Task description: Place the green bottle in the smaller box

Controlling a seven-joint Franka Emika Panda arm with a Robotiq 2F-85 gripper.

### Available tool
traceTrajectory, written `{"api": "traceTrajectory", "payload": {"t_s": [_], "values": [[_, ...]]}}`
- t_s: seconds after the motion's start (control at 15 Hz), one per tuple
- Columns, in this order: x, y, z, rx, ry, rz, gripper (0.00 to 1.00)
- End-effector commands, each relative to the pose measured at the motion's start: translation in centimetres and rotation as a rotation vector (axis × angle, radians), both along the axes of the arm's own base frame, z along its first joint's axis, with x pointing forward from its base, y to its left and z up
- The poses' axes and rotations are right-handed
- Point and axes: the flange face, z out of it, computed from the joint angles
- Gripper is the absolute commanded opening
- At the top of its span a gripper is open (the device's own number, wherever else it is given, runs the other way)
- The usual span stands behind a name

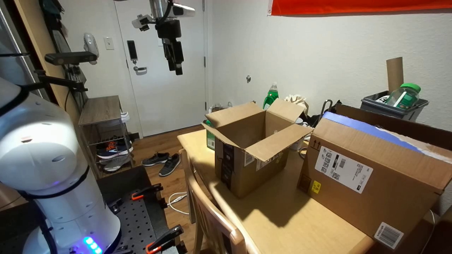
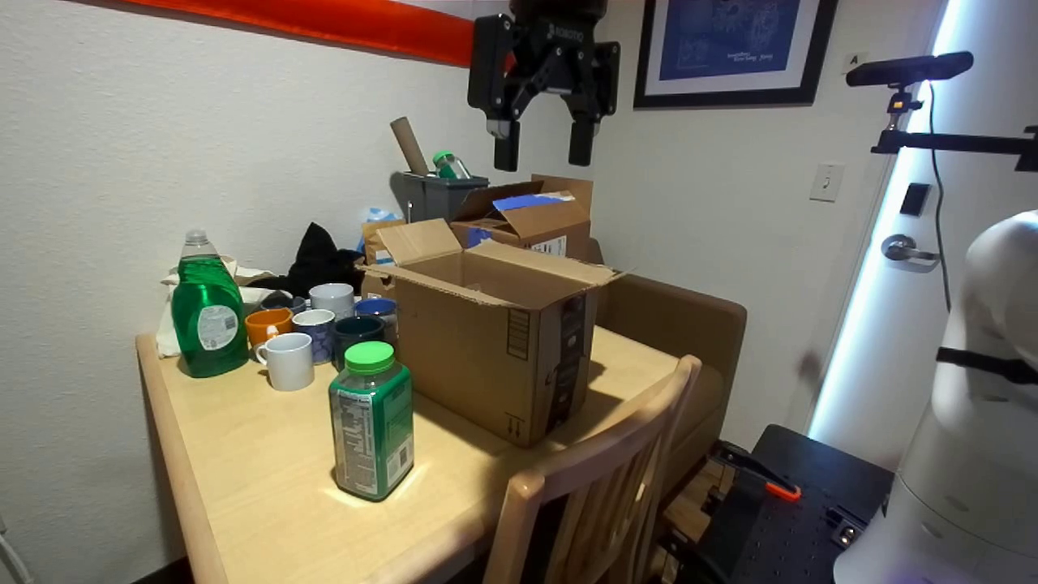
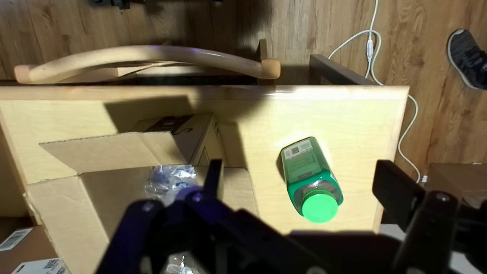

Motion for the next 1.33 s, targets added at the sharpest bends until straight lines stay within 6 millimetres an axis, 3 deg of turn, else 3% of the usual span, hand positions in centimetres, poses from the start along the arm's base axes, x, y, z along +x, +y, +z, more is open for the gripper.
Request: {"api": "traceTrajectory", "payload": {"t_s": [0.0,0.47,1.27], "values": [[0.2,0.1,0.2,-0.001,0.003,0.003,1.00],[2.2,1.0,0.6,-0.023,0.027,0.011,1.00],[7.9,2.9,0.8,-0.071,0.070,0.043,1.00]]}}
